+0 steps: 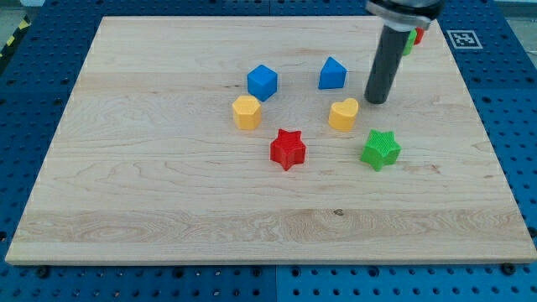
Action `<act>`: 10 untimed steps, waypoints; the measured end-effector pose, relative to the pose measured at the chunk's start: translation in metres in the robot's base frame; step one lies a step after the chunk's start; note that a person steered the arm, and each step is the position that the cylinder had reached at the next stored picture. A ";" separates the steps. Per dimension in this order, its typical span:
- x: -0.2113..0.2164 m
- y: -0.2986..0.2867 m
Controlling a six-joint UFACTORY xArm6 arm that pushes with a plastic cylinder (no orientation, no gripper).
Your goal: Move the red circle to the center right
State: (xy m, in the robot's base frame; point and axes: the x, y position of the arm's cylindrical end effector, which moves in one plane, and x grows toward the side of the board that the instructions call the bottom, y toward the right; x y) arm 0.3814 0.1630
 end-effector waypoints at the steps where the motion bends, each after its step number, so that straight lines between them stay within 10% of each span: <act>1: -0.038 0.000; 4: -0.163 -0.028; 10: -0.138 0.123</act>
State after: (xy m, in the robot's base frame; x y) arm 0.2436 0.2862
